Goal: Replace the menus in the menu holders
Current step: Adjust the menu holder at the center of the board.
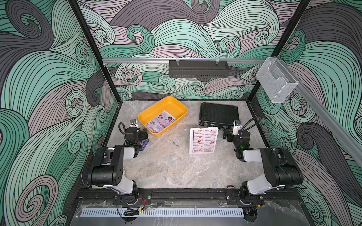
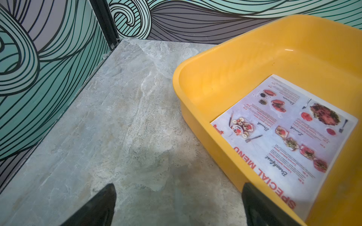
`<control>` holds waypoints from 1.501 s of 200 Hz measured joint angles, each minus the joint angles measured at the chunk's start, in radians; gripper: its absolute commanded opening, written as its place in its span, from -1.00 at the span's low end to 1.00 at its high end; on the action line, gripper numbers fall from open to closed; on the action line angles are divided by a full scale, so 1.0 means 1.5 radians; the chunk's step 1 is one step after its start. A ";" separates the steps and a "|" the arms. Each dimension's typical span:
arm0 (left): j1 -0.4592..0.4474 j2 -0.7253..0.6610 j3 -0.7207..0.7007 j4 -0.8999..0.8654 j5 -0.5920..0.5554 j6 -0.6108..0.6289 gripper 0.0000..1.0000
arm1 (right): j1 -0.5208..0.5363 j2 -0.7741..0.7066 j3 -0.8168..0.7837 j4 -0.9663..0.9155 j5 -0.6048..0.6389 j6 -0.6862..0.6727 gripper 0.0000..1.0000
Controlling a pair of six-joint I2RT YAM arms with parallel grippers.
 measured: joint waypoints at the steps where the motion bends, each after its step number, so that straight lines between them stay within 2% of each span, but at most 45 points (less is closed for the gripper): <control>1: 0.000 0.000 0.000 -0.001 0.000 0.000 0.97 | 0.000 0.000 0.000 0.000 0.000 0.000 0.99; 194: 0.000 -0.002 0.000 -0.004 0.000 0.000 0.97 | -0.005 -0.005 0.000 -0.004 -0.003 0.001 0.99; 215: 0.000 -0.032 0.000 -0.043 0.000 0.000 0.97 | -0.005 -0.053 -0.003 -0.029 -0.003 0.000 0.98; 248: 0.000 -0.153 0.042 -0.175 -0.002 -0.011 0.97 | -0.005 -0.197 0.007 -0.132 0.000 0.023 0.99; 278: 0.000 -0.242 0.120 -0.282 0.025 -0.058 0.97 | -0.007 -0.297 0.065 -0.299 0.009 0.129 0.98; 300: -0.001 -0.278 0.154 -0.330 0.098 -0.107 0.97 | -0.008 -0.377 0.077 -0.409 -0.007 0.204 0.98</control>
